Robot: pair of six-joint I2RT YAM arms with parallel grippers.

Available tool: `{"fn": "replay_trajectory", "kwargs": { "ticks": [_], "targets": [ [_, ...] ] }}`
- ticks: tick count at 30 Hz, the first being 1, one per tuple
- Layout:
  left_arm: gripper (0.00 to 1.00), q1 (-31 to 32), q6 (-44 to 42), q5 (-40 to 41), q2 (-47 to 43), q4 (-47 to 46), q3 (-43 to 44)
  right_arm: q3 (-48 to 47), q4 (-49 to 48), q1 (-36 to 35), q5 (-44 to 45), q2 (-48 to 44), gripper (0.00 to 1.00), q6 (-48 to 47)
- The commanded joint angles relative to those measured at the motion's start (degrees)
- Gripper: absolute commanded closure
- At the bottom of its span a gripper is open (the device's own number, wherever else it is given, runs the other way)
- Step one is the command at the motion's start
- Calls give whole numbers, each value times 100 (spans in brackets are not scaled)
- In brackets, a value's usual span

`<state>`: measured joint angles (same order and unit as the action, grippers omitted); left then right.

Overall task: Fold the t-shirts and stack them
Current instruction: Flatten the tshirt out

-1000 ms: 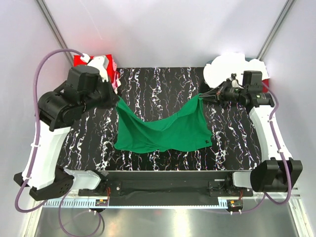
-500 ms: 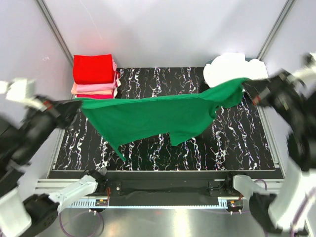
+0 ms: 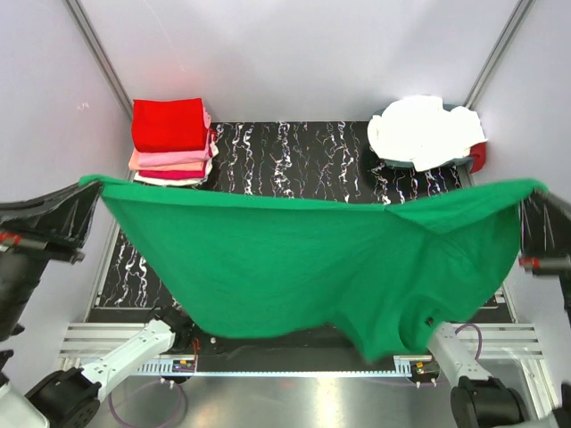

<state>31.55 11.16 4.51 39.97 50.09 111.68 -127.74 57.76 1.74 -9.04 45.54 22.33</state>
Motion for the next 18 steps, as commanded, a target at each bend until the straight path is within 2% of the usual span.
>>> {"fn": "replay_trajectory", "kwargs": {
  "ticks": [1,4,7,9,12,13,14,15,16,17,18],
  "targets": [
    [100,-17,-324,181,599,-254,-76,-198,-300,-103,333,1120,100,-255],
    [100,-17,-307,874,1214,62,-67,-181,-396,-104,26,1771,100,-168],
    [100,-26,-307,1507,1829,133,-225,520,-887,-104,-124,2327,100,-27],
    [100,-131,-307,1570,2347,151,-453,1223,-1064,-112,-351,2651,100,70],
    [100,-1104,-27,791,3243,221,-883,2190,-1678,-121,-528,3302,100,202],
    [100,-1638,44,370,3489,169,-1033,2610,-2159,-130,-546,3634,100,193],
    [100,-1843,105,270,3996,-84,-1365,2727,-2355,-130,-529,3846,100,184],
    [100,-2159,115,208,4280,-269,-1507,2728,-2505,-139,-590,4431,100,115],
    [100,-2292,106,-53,4622,-419,-1543,2337,-2489,-139,-634,4811,91,27],
    [88,-2416,141,-169,5409,-482,-1265,1924,-2254,-147,-539,5233,46,-43],
    [83,-2556,141,-309,5843,-343,-958,1415,-1921,-147,-512,6072,34,-183]
  ]
}}
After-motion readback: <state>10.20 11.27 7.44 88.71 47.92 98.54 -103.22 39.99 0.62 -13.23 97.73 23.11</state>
